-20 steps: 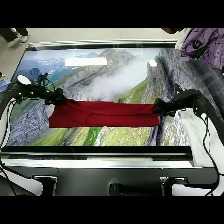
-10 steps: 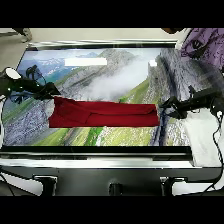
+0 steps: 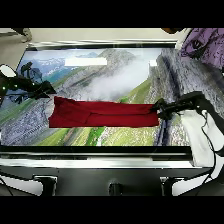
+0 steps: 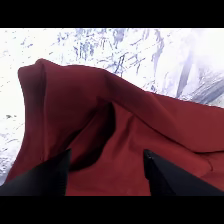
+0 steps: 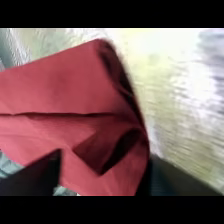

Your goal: Fold the clothes and pants, and hang the long-sleeved shirts on hangers.

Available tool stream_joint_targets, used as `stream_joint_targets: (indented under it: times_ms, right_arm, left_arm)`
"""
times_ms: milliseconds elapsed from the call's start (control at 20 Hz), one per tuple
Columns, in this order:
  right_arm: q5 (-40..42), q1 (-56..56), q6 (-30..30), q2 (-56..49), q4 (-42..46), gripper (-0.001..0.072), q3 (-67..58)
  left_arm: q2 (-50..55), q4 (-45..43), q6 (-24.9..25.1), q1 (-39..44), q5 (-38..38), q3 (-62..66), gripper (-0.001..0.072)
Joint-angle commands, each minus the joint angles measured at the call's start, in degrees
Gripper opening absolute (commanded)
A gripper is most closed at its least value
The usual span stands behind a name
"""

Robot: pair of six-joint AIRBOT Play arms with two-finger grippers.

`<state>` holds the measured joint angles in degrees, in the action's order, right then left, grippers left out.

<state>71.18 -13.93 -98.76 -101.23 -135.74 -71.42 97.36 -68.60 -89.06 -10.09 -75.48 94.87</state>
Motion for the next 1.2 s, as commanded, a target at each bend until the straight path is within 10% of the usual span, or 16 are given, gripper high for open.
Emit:
stream_joint_targets:
  times_ms: [0, 100, 150, 300, 550, 1150]
  right_arm:
    - [-2.8, 4.3, 0.2, -1.5, 3.8, 0.0313, 0.0]
    - [-4.6, 4.9, 0.3, -0.6, 3.8, 0.005, 0.0]
    - [-5.2, 4.9, 1.1, 0.6, 3.8, 0.0029, -0.1]
    - [-3.4, 4.8, 6.6, 6.4, 7.2, 0.0028, -1.9]
    - [4.5, 4.8, 14.8, 16.7, 15.2, 0.0028, -7.9]
    - [18.8, 4.8, 28.0, 25.8, 26.1, 0.0028, -26.7]
  left_arm:
    - [-0.2, 0.0, -0.1, 0.2, -0.1, 0.1, 0.0541]
    - [-0.2, 0.7, -0.1, 1.0, 0.0, 0.1, 0.0539]
    - [-0.1, 2.5, -0.1, 1.7, 0.1, 0.0, 0.0523]
    - [0.3, 8.3, -0.1, 5.8, 2.6, -0.1, 0.0017]
    - [4.6, 15.0, -7.8, 20.2, 12.3, -0.1, 0.0016]
    - [18.5, 41.4, -8.1, 51.3, 40.6, 0.0, 0.0015]
